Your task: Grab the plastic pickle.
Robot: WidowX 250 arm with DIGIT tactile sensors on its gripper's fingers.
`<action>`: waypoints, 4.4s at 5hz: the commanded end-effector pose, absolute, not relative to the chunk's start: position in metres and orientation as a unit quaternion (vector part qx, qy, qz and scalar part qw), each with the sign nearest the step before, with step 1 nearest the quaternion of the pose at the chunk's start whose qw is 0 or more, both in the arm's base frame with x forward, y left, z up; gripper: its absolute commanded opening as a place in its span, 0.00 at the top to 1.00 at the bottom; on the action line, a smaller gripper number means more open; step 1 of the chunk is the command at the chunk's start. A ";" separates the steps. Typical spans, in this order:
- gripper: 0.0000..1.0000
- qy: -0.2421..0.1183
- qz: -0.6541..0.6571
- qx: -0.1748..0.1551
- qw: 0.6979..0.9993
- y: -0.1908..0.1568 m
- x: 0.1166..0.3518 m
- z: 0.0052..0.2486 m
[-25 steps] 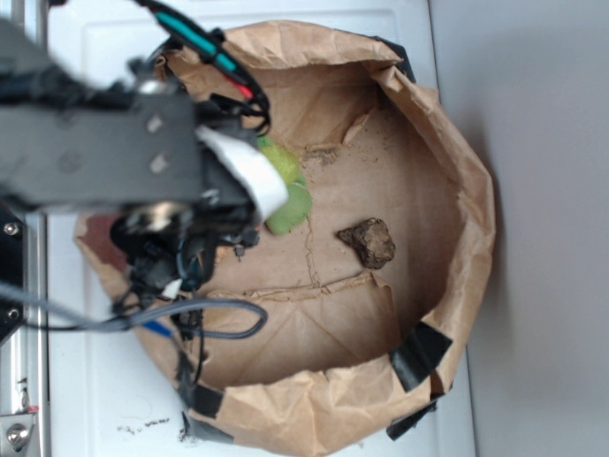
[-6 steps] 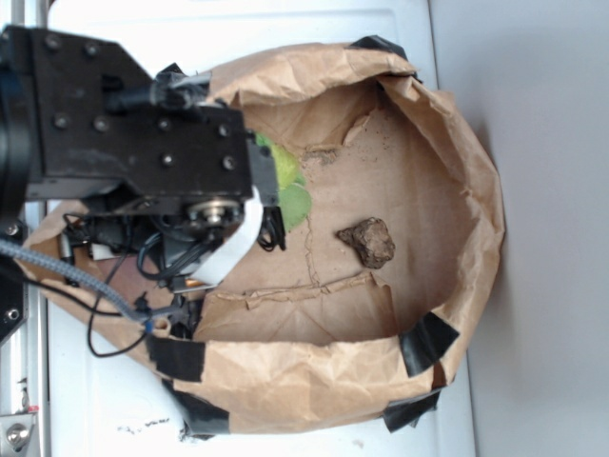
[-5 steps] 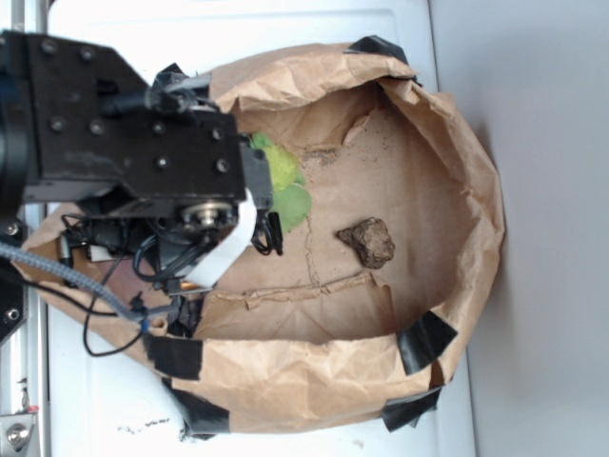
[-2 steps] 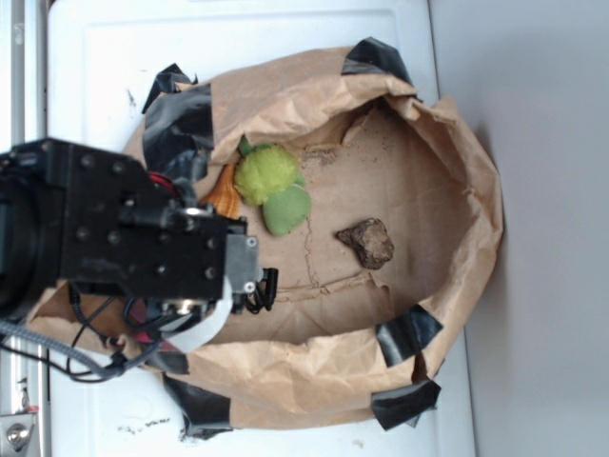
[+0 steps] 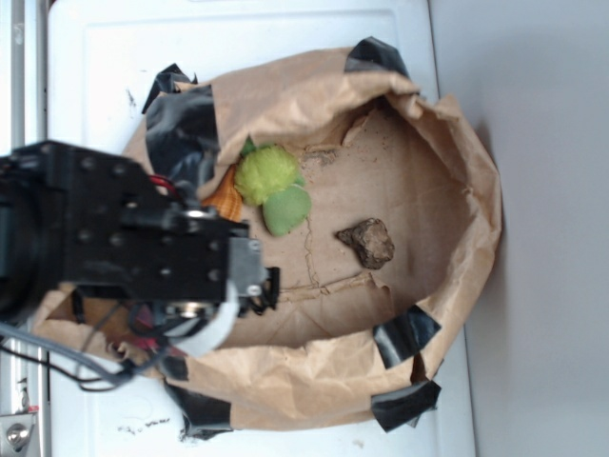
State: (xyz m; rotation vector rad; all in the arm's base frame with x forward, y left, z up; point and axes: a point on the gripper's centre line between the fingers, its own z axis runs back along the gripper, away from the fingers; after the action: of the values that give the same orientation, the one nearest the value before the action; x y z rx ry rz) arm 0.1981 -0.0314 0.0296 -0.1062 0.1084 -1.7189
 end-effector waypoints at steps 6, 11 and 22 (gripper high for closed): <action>0.00 0.043 -0.737 -0.071 0.670 0.007 0.225 0.059; 0.00 0.091 -0.784 -0.063 0.611 -0.030 0.174 0.021; 0.00 0.096 -0.789 -0.085 0.600 -0.057 0.177 0.019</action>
State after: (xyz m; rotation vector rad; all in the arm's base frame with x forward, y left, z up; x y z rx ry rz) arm 0.1821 -0.0468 0.0200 -0.1763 0.1989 -1.7741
